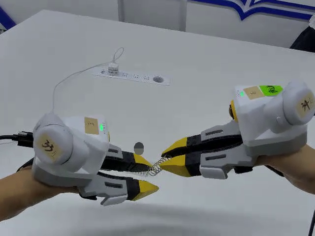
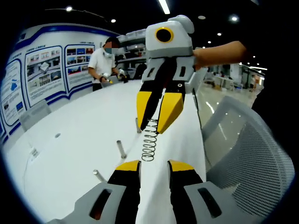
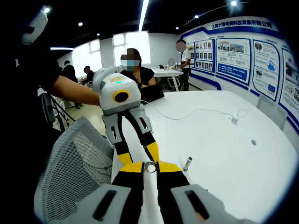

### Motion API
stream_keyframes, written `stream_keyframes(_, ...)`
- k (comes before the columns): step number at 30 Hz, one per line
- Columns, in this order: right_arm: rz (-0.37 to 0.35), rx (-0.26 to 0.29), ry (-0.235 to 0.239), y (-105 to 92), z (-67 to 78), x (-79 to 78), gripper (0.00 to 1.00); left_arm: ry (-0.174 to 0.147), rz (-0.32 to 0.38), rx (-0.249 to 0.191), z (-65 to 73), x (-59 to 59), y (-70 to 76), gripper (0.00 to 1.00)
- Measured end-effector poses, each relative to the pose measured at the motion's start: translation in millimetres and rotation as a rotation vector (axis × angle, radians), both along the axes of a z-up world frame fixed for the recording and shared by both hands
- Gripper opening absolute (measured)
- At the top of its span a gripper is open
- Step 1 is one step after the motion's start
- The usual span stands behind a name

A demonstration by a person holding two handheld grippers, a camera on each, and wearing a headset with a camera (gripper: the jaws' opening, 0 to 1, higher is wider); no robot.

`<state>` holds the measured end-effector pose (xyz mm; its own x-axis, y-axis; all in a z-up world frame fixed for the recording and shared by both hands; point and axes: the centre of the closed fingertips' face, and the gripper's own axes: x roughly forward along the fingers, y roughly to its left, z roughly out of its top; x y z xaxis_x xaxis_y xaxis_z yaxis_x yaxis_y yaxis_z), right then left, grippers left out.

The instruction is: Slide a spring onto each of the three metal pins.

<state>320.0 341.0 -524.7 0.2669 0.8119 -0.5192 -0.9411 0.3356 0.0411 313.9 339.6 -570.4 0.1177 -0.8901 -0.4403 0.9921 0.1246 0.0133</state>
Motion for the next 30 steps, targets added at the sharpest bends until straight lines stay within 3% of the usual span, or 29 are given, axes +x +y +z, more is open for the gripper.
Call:
stream_keyframes(13, -0.089, -0.064, 0.004, -32.9, -6.0, 18.6, 0.10, -0.050, 0.132, -0.025, 9.1, 30.1, 23.0, 0.42)
stream_keyframes(18, -0.125, -0.092, 0.009, -44.8, -11.2, 25.9, 0.10, -0.041, 0.151, -0.025, 10.7, 32.4, 31.7, 0.46)
stream_keyframes(24, -0.182, -0.109, 0.012, -58.8, -14.1, 36.7, 0.10, -0.052, 0.187, -0.010, 9.5, 41.3, 39.9, 0.59)
stream_keyframes(30, -0.226, -0.129, 0.017, -70.5, -17.1, 48.7, 0.10, -0.047, 0.247, -0.077, 24.1, 52.1, 42.7, 0.65)
